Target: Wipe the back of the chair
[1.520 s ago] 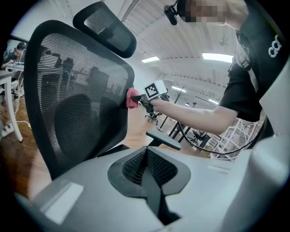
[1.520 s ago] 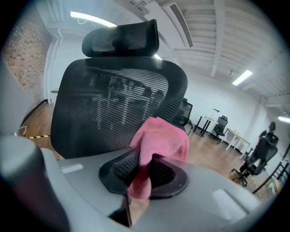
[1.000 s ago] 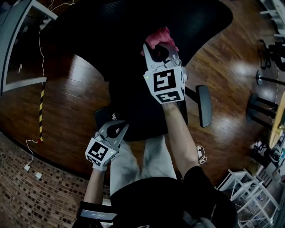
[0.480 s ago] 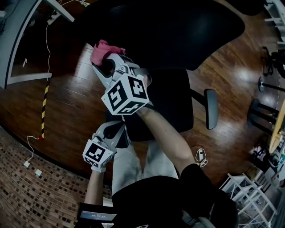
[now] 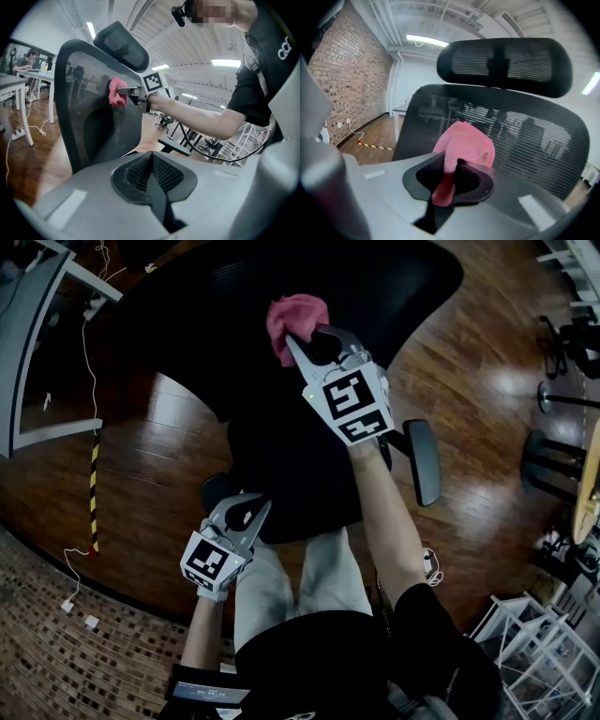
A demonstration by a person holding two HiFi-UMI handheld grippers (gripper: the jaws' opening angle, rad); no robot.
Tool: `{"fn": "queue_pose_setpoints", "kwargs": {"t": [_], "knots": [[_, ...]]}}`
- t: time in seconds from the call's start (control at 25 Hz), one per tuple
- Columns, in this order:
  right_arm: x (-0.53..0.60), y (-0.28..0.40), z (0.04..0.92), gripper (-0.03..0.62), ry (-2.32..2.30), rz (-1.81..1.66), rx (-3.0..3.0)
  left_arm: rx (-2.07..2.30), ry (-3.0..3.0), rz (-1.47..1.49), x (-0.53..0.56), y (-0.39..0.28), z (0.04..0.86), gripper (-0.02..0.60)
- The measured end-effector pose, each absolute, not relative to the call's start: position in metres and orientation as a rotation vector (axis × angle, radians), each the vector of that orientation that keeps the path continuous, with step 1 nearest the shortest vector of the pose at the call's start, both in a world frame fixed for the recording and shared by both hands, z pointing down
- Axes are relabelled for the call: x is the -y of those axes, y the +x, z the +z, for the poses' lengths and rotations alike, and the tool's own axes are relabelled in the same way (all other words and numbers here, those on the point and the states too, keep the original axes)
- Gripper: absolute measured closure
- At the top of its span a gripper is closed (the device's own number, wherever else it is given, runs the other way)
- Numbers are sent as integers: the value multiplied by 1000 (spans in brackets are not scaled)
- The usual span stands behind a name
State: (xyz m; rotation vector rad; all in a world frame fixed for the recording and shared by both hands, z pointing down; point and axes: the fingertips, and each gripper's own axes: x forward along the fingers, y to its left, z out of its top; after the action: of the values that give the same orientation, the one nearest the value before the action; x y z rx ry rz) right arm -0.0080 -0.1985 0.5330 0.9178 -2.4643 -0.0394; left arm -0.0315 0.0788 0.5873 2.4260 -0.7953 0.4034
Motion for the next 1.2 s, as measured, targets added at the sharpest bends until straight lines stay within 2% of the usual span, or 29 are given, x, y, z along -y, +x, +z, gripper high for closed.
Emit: {"fn": "queue_pose_setpoints", "kwargs": {"t": [0.4,0.52,0.64,0.84,1.2], "knots": [[259,210,534,548,1248,44,2185,768,2466,392,-73,28,577,591],[267,254,522,548,1391,46,2075,771,2475,382,-77,35,572,591],[275,271,503,548,1490,-29,1961,785,2473,374,-82,30,569,591],[276,212,483,548,1383,-169,1992,836,2447,369,-96,7,572,591],[242,-3,471,548,1055,-350,2221,987,2381,320,-112,-58,573,589]]}}
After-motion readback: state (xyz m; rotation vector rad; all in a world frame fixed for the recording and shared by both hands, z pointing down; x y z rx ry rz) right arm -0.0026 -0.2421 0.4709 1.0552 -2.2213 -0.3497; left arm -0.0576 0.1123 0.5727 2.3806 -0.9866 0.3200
